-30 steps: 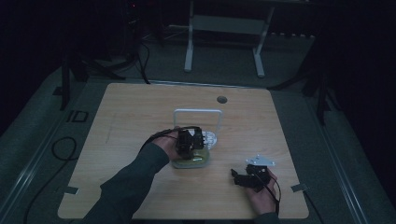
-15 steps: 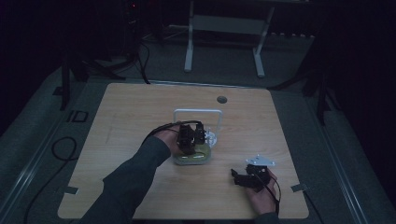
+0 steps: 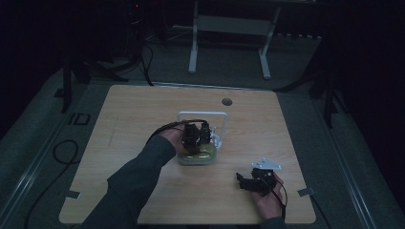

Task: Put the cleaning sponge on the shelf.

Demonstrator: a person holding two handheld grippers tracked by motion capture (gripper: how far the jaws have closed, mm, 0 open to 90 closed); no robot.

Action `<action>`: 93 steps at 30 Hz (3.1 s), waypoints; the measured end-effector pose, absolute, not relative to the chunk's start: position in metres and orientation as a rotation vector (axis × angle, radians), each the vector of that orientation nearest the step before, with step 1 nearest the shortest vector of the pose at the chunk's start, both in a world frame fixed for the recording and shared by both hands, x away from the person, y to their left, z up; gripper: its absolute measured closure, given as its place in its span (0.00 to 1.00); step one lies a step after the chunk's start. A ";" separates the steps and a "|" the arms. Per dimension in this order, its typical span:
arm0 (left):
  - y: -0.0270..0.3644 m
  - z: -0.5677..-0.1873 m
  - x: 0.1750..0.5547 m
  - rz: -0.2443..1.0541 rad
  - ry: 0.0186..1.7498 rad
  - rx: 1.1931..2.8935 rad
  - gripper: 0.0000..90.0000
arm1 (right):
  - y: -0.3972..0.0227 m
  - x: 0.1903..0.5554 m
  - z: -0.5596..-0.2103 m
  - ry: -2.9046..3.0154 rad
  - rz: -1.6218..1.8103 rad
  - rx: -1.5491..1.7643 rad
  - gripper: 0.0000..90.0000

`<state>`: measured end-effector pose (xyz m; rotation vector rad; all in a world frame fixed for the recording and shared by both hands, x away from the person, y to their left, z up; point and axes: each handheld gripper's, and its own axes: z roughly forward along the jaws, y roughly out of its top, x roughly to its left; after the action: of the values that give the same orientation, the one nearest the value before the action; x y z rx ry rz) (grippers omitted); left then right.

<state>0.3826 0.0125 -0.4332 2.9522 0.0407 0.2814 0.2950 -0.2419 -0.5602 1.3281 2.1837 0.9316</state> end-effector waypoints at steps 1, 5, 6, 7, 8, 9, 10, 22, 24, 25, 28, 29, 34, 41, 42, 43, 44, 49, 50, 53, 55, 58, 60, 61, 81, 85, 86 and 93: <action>0.013 -0.434 0.383 0.277 0.039 2.953 0.80 | -0.242 0.295 -0.560 2.184 0.932 1.328 0.17; 0.014 -0.435 0.386 0.270 0.049 2.950 0.80 | -0.242 0.295 -0.560 2.184 0.932 1.328 0.17; 0.014 -0.435 0.387 0.273 0.045 2.951 0.80 | -0.242 0.295 -0.560 2.184 0.932 1.328 0.17; 0.014 -0.436 0.388 0.267 0.049 2.949 0.80 | -0.242 0.295 -0.560 2.184 0.932 1.328 0.17; 0.014 -0.436 0.388 0.264 0.051 2.948 0.80 | -0.242 0.295 -0.560 2.184 0.932 1.328 0.17; 0.014 -0.436 0.389 0.266 0.047 2.948 0.80 | -0.242 0.295 -0.560 2.184 0.932 1.328 0.17; 0.013 -0.436 0.389 0.266 0.044 2.948 0.80 | -0.242 0.295 -0.560 2.184 0.932 1.328 0.17; 0.007 -0.428 0.395 0.312 0.009 2.935 0.80 | -0.242 0.295 -0.560 2.184 0.932 1.328 0.17; 0.007 -0.427 0.397 0.318 0.017 2.933 0.80 | -0.242 0.295 -0.560 2.184 0.932 1.328 0.17; 0.007 -0.427 0.398 0.322 0.020 2.934 0.80 | -0.242 0.295 -0.560 2.184 0.932 1.327 0.17; 0.006 -0.426 0.401 0.338 0.011 2.941 0.80 | -0.242 0.295 -0.560 2.184 0.932 1.328 0.17; 0.005 -0.424 0.401 0.344 0.007 2.943 0.80 | -0.242 0.295 -0.560 2.184 0.932 1.328 0.17; 0.004 -0.423 0.404 0.365 0.012 2.934 0.80 | -0.242 0.295 -0.560 2.183 0.932 1.328 0.17; 0.003 -0.426 0.408 0.386 0.029 2.935 0.80 | -0.242 0.295 -0.560 2.184 0.932 1.328 0.17; 0.002 -0.426 0.409 0.384 0.029 2.934 0.80 | -0.242 0.295 -0.560 2.184 0.932 1.328 0.17; 0.002 -0.427 0.409 0.396 0.018 2.933 0.80 | -0.242 0.295 -0.560 2.184 0.932 1.328 0.17; 0.002 -0.427 0.409 0.402 0.019 2.935 0.80 | -0.242 0.295 -0.560 2.184 0.932 1.328 0.17; 0.000 -0.430 0.410 0.440 0.024 2.944 0.80 | -0.242 0.295 -0.560 2.184 0.932 1.328 0.17; 0.000 -0.431 0.411 0.440 0.024 2.945 0.80 | -0.242 0.295 -0.560 2.184 0.932 1.328 0.17; -0.001 -0.433 0.411 0.451 0.023 2.947 0.80 | -0.242 0.295 -0.560 2.184 0.932 1.328 0.17; -0.001 -0.433 0.412 0.456 0.021 2.949 0.80 | -0.242 0.295 -0.560 2.184 0.932 1.328 0.17; -0.002 -0.433 0.411 0.469 0.008 2.942 0.80 | -0.242 0.295 -0.560 2.184 0.932 1.328 0.17; -0.003 -0.434 0.411 0.474 0.006 2.947 0.80 | -0.242 0.295 -0.560 2.183 0.932 1.328 0.17; -0.004 -0.434 0.411 0.477 0.004 2.948 0.80 | -0.242 0.295 -0.560 2.184 0.932 1.328 0.17; -0.002 -0.449 0.412 0.496 -0.003 2.953 0.80 | -0.242 0.295 -0.560 2.184 0.932 1.328 0.17; -0.004 -0.451 0.413 0.516 0.000 2.953 0.80 | -0.242 0.295 -0.560 2.184 0.932 1.328 0.17; -0.004 -0.452 0.414 0.520 -0.001 2.959 0.80 | -0.242 0.295 -0.560 2.184 0.932 1.328 0.17; -0.005 -0.456 0.415 0.533 0.012 2.960 0.79 | -0.242 0.295 -0.560 2.184 0.932 1.330 0.17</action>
<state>0.4150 -0.0049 -0.4563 2.9603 0.0117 0.5330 0.2949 -0.2418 -0.5602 1.3296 2.1837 0.9316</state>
